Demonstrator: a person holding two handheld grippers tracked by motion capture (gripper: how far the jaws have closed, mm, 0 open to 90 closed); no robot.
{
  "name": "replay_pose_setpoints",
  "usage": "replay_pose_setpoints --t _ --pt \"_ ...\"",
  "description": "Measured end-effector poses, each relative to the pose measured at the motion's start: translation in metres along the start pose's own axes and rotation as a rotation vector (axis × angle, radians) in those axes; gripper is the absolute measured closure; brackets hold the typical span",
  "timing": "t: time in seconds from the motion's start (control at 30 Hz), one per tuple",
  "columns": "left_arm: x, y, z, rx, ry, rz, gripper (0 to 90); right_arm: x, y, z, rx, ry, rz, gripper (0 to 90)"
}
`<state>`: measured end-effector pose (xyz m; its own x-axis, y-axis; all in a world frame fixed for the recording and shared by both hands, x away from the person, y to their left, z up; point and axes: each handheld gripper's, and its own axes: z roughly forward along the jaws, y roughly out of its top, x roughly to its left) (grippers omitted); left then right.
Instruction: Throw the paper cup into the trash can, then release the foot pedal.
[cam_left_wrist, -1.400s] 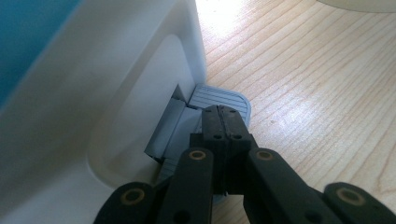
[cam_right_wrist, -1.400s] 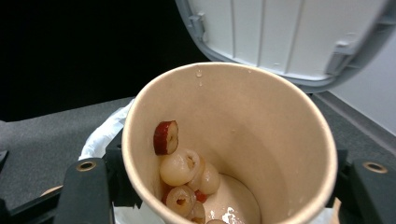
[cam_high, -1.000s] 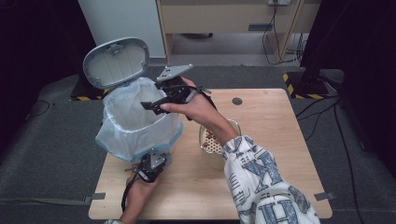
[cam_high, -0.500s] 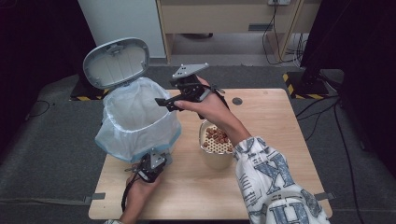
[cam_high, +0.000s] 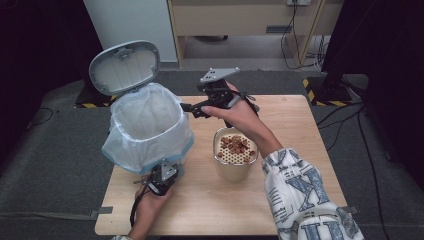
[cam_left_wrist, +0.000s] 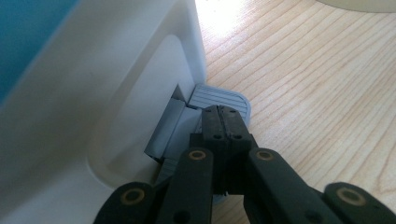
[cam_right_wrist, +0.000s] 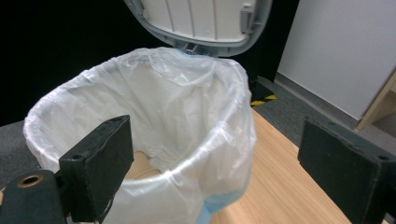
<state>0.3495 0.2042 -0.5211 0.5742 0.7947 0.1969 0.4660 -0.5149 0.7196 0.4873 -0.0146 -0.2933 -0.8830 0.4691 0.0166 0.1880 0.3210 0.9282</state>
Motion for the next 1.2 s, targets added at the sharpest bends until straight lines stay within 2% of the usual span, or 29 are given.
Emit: replay_pose_setpoints --t 0.47,0.53,0.67,0.87,1.07,1.2 --pt "0.000 0.000 -0.001 -0.001 -0.001 -0.008 88.7 -0.022 -0.017 -0.031 -0.001 -0.058 0.025 10.6" --pt "-0.001 -0.001 -0.003 -0.006 0.007 -0.017 81.3 -0.027 -0.021 -0.038 -0.001 -0.073 0.034 10.4" --pt "-0.004 0.002 -0.017 -0.080 0.008 -0.058 72.0 -0.039 -0.032 -0.055 0.004 -0.109 0.055 10.3" --pt "-0.010 0.004 -0.023 -0.095 -0.018 -0.071 61.2 -0.056 -0.050 -0.079 0.009 -0.175 0.090 9.5" --pt "-0.007 0.003 -0.027 -0.105 -0.030 -0.115 51.7 -0.068 -0.067 -0.098 0.011 -0.238 0.129 8.8" --pt "-0.006 0.002 -0.029 -0.115 -0.040 -0.133 48.0 -0.076 -0.080 -0.108 0.014 -0.297 0.150 8.7"
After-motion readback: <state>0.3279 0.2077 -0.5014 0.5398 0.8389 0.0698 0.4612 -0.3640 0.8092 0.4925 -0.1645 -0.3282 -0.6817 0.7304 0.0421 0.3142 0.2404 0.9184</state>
